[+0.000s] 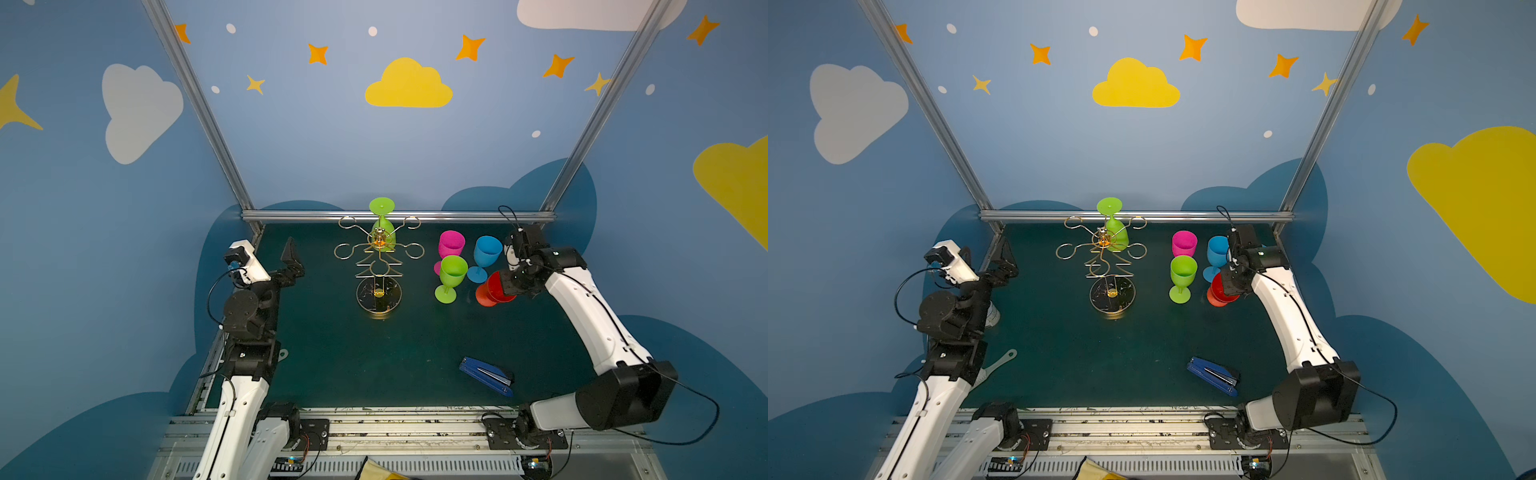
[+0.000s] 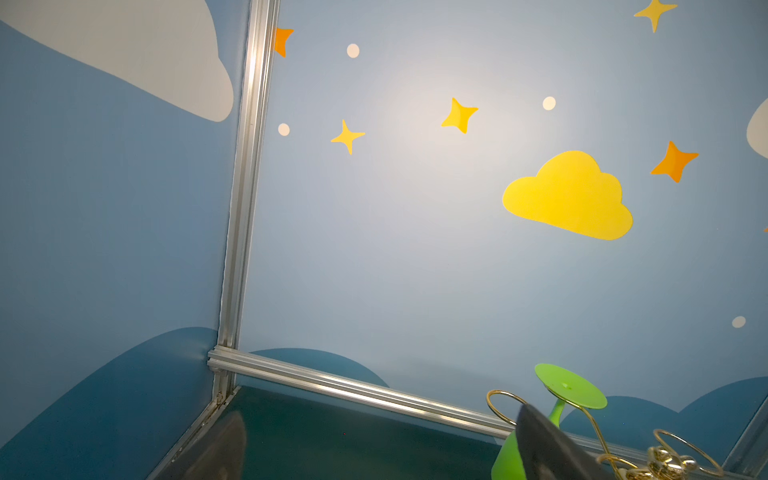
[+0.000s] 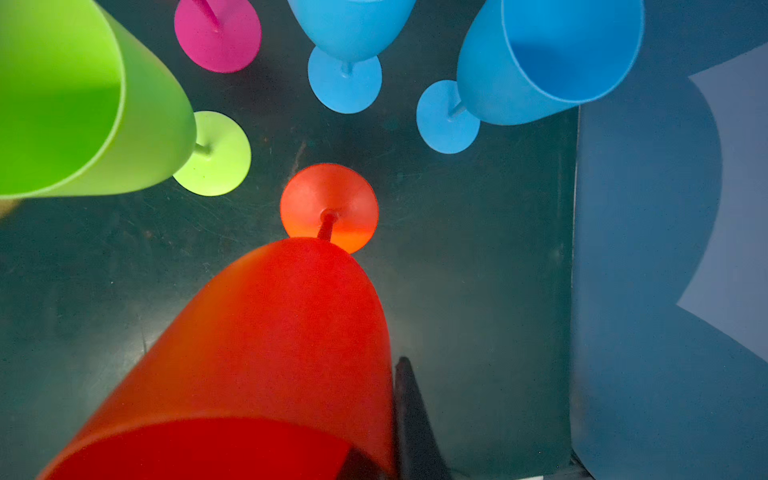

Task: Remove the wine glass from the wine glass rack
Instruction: 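Stand the red glass upright beside the lime-green glass, open right gripper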

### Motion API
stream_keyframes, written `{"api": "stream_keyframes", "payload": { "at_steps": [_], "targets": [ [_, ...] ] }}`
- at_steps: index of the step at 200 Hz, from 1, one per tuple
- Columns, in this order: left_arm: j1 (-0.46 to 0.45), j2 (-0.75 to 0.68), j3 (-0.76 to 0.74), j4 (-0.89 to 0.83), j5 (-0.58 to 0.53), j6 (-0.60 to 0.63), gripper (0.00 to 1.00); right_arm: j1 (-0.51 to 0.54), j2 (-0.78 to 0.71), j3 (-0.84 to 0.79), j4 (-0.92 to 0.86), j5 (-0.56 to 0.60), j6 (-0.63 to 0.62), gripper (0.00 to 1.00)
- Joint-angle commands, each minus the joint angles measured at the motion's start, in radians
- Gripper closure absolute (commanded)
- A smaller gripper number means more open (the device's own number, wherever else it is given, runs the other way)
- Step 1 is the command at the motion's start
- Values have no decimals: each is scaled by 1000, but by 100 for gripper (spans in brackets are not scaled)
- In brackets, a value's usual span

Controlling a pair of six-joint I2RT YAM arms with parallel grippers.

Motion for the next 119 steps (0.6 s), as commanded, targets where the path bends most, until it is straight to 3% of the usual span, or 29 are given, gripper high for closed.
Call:
{"api": "stream_keyframes", "payload": {
  "at_steps": [1, 73, 119],
  "targets": [
    [6, -15, -7, 7, -15, -3, 0, -3, 51, 54, 27, -26, -17, 100],
    [10, -28, -17, 5, -26, 4, 0, -6, 217, 165, -32, -55, 11, 100],
    [9, -34, -18, 6, -33, 4, 0, -11, 333, 271, -132, -80, 65, 91]
  ]
}}
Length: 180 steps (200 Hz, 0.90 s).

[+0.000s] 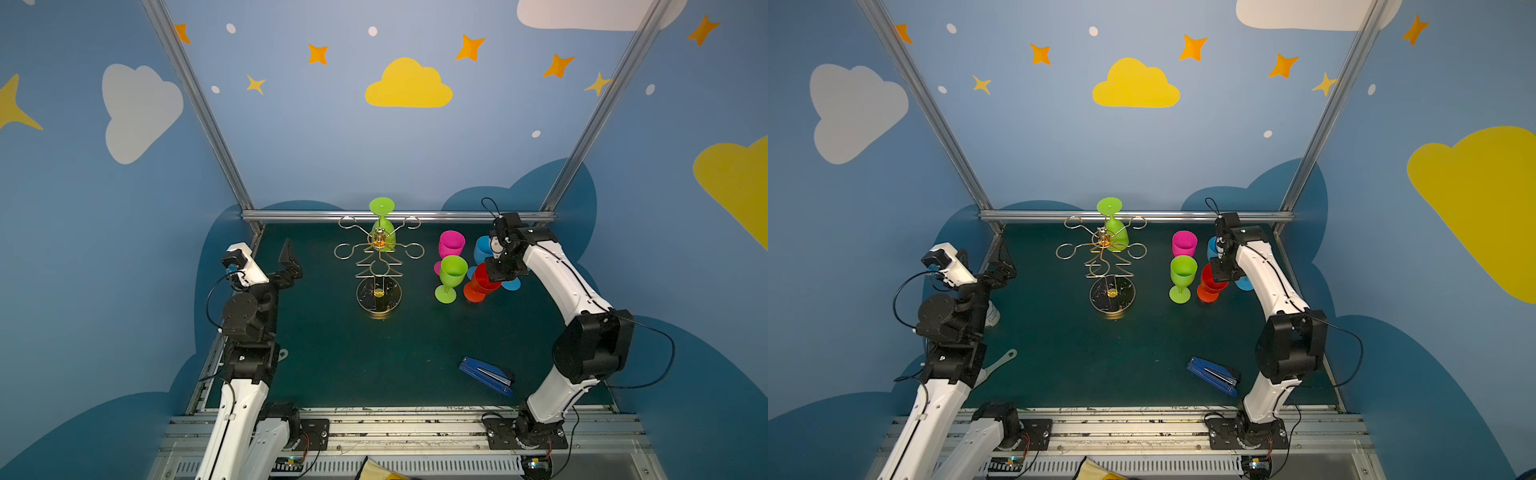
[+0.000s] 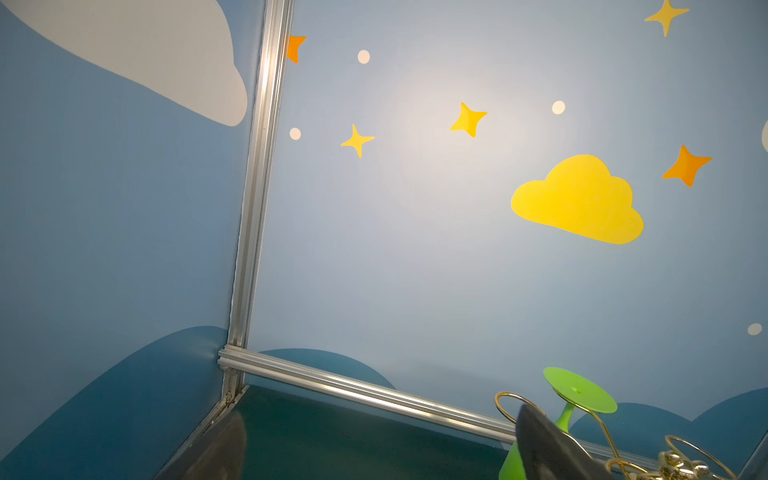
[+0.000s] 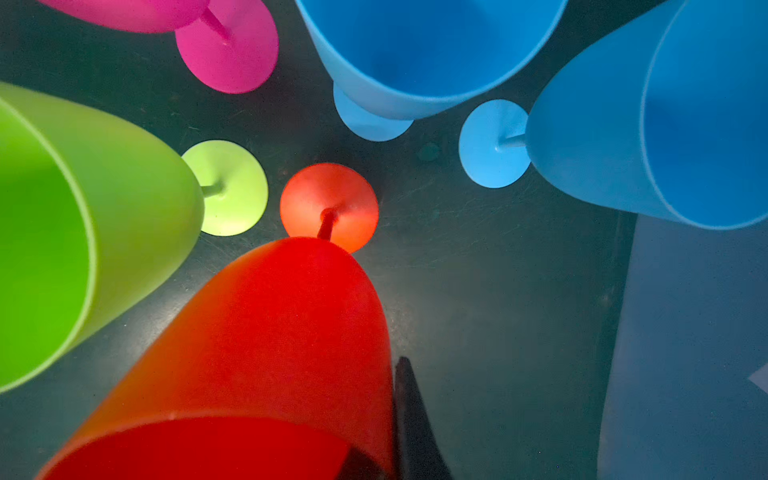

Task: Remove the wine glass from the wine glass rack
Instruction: 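Stand the red glass upright beside the lime-green glass, open right gripper, then lift the right gripper off the red glass while the left rises toward the rack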

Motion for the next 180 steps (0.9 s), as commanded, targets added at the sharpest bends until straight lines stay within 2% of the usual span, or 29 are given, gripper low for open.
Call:
{"api": "stream_keyframes", "payload": {
  "at_steps": [1, 41, 70, 96, 115, 157, 180],
  "targets": [
    [3, -14, -5, 11, -12, 4, 0, -6, 46, 54, -88, -25, 49, 91],
    [5, -19, -8, 13, -16, 4, 0, -11, 63, 51, -67, -34, 59, 89],
    [5, -18, -8, 13, -17, 5, 0, -21, 58, 51, -57, -54, 60, 81],
    [6, -19, -9, 13, -20, 7, 0, -29, 31, 56, -48, -77, 61, 66],
    [5, -19, -10, 13, -21, 6, 0, -36, -6, 60, -37, -103, 62, 58],
    [9, -14, -7, 12, -13, 6, 0, -52, -120, 76, -12, -155, 76, 51],
    [17, 15, 40, -54, 68, -2, 0, -52, -229, 49, 44, -223, 65, 48]
  ]
}}
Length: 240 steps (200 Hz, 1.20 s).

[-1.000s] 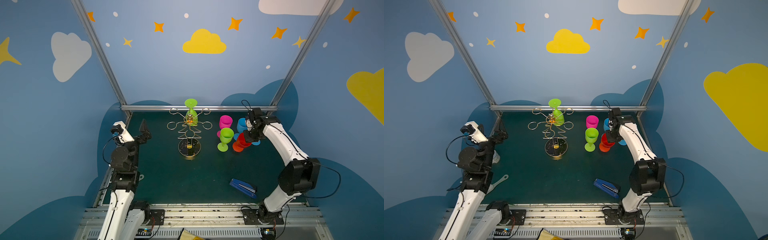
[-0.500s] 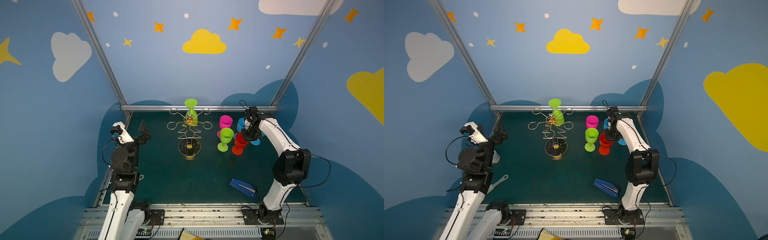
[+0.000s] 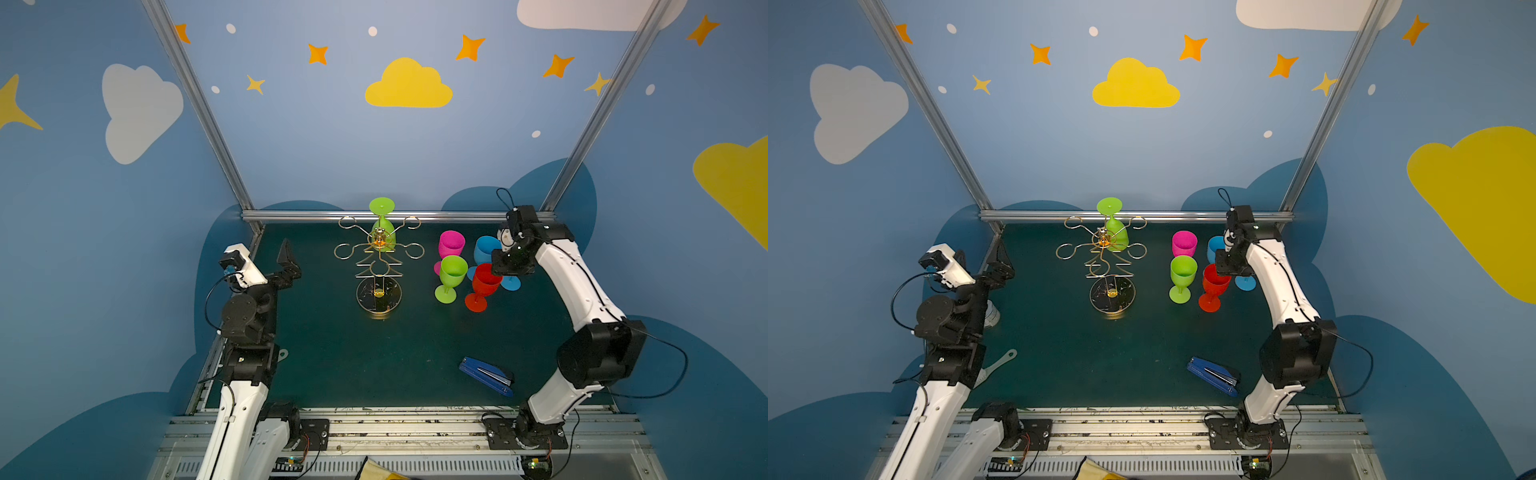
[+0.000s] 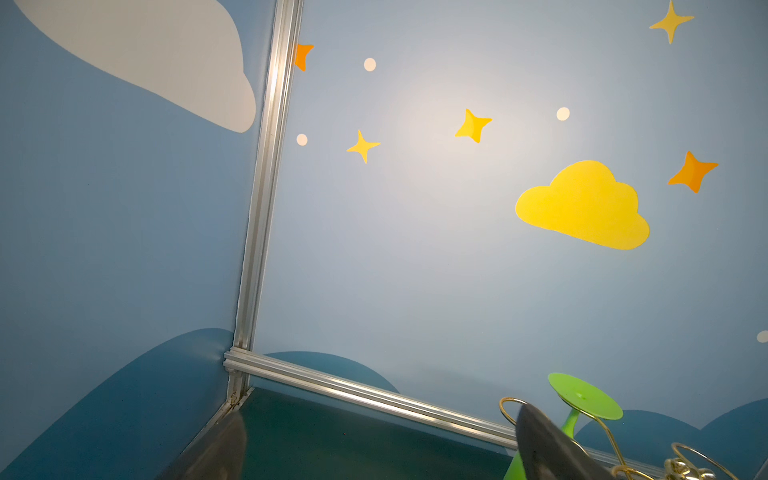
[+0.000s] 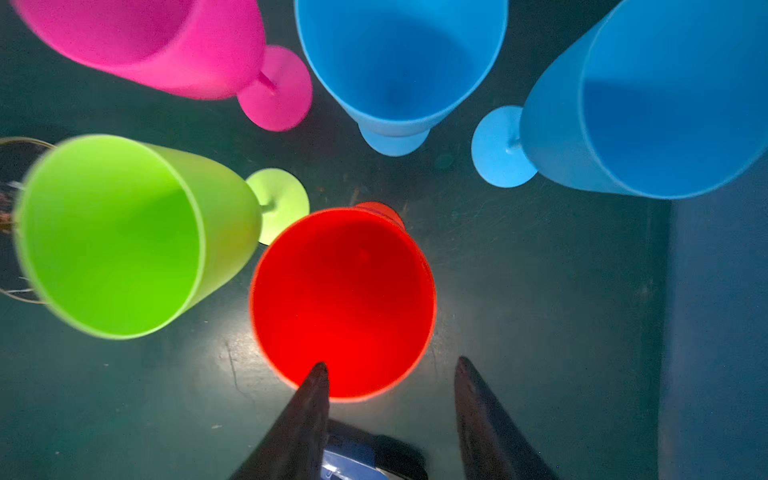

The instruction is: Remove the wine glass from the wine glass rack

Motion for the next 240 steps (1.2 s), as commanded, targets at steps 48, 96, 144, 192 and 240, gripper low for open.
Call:
{"api": "stream_keyframes", "payload": {
  "at_steps": [48, 96, 144, 192, 240],
  "targets": [
    [27, 186, 285, -271, 333, -62, 1, -8, -472, -320, 478, -231, 47, 28],
    [59, 473, 648, -535, 705, -160, 12, -8, -517, -363, 469, -309, 49, 23],
    [60, 822, 1021, -741, 931, -150, 26, -8, -561, -447, 507, -338, 46, 23],
    [45, 1109, 1245, -736, 1081, -228, 35, -7, -591, -485, 507, -361, 54, 23],
    [-14, 1294, 1500, -872, 1059, -160, 39, -5, -627, -504, 525, -404, 88, 23]
  ]
}}
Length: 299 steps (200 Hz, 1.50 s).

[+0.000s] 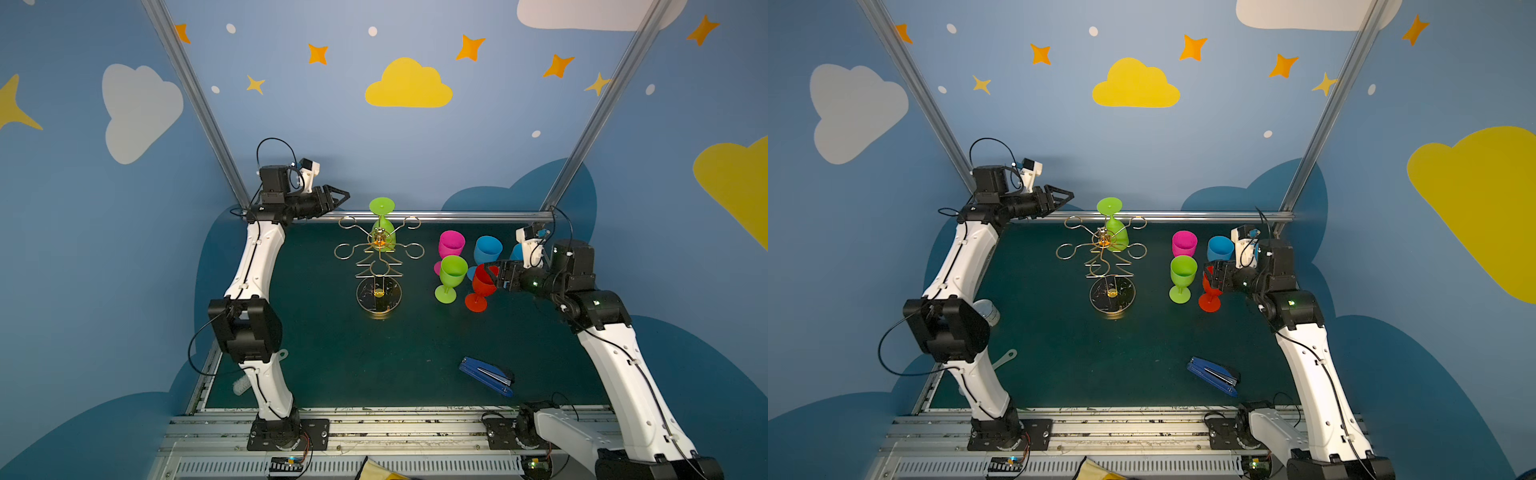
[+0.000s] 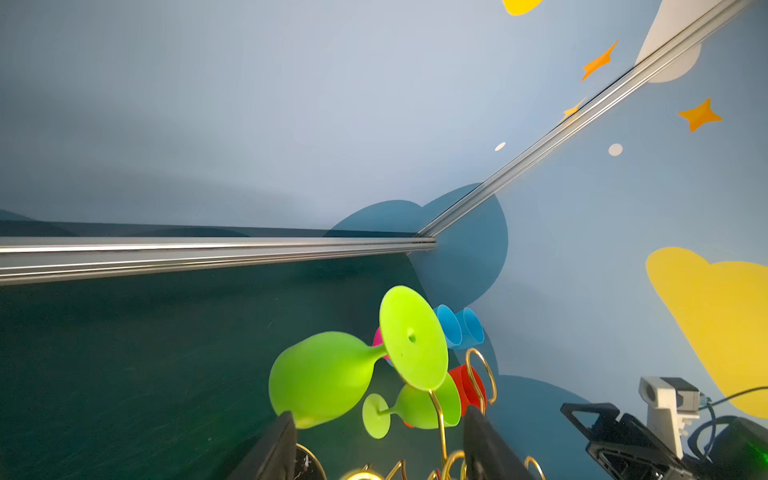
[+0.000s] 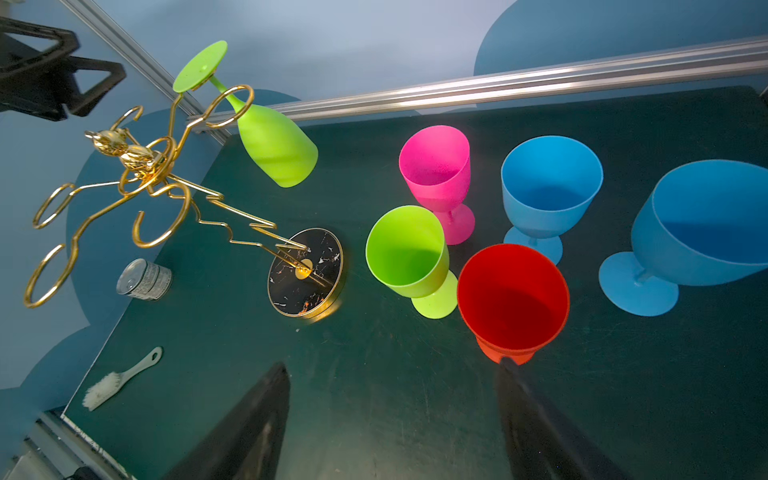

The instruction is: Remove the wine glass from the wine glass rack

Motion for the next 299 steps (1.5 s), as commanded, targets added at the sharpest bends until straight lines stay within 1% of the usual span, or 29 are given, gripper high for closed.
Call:
{"api": "stream_keyframes", "payload": {
  "at_steps": [1, 45, 65, 121, 171, 205, 227, 251, 299],
  "targets": [
    [-30, 52, 150, -93, 30, 44, 39, -1, -28, -12, 34, -40, 28, 23],
    [-86, 266, 516, -347, -12, 135, 42, 1, -54, -14, 46, -53, 33, 23],
    [-107, 325, 611, -414, -33, 159, 42, 1, -66, -12, 39, -51, 28, 23],
    [-137, 350, 614, -447, -107, 199, 42, 1, -87, -12, 39, -54, 26, 23],
    [-164, 363, 614, -480, -124, 237, 42, 1, -84, -14, 51, -65, 34, 23],
    [-171, 370, 614, -484, -120, 235, 44, 1, -83, -15, 52, -66, 36, 23],
    [-174, 373, 613, -481, -119, 231, 47, 1, -84, -14, 55, -63, 36, 23],
    [-175, 373, 614, -480, -114, 227, 54, 1, -87, -14, 58, -63, 38, 23],
    [-175, 376, 613, -470, -106, 207, 70, 2, -94, -23, 60, -57, 35, 23]
  ]
}}
